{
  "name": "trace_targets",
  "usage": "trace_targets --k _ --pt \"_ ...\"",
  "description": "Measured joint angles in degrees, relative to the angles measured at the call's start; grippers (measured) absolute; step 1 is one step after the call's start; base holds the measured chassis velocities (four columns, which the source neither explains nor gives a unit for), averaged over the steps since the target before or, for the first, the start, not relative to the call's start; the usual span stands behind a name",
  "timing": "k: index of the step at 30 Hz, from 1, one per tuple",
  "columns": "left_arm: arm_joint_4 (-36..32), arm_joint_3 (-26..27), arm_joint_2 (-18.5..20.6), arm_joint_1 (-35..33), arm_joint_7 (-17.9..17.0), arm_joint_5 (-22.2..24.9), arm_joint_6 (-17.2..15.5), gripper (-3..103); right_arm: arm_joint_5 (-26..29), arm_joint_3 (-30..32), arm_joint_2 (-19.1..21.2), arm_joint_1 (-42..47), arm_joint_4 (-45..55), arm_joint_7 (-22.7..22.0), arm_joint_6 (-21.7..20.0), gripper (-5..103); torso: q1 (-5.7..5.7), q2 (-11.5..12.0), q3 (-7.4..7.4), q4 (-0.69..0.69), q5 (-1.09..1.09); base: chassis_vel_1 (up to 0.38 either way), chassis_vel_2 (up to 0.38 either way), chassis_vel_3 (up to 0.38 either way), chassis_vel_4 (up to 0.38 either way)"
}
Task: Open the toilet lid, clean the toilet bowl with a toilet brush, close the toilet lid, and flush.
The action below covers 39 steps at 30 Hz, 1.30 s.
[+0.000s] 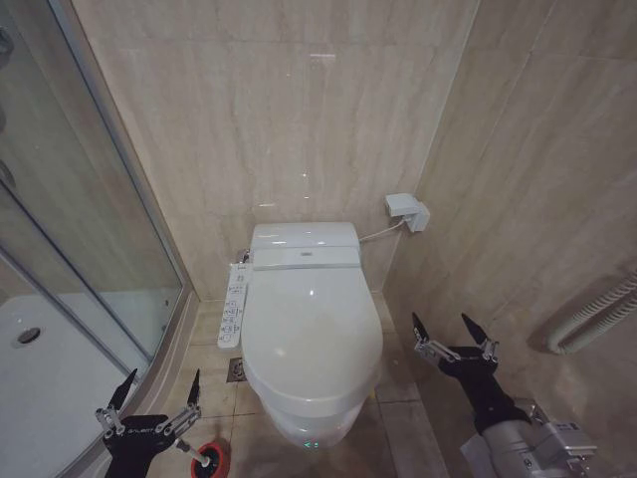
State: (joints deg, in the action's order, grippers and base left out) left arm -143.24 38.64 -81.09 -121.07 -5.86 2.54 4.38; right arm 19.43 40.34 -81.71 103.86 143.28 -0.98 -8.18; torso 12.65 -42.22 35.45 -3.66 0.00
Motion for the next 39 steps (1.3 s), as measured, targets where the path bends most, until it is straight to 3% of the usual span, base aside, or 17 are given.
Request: trace_targets --k 39 --pt "0.0 0.0 0.0 0.0 0.0 0.0 0.0 100 -0.35 -0.09 0.01 -0.08 -0.04 -0.09 -0.35 100 -0.01 0.0 0.0 0.0 0.0 0.0 0.0 0.0 0.0"
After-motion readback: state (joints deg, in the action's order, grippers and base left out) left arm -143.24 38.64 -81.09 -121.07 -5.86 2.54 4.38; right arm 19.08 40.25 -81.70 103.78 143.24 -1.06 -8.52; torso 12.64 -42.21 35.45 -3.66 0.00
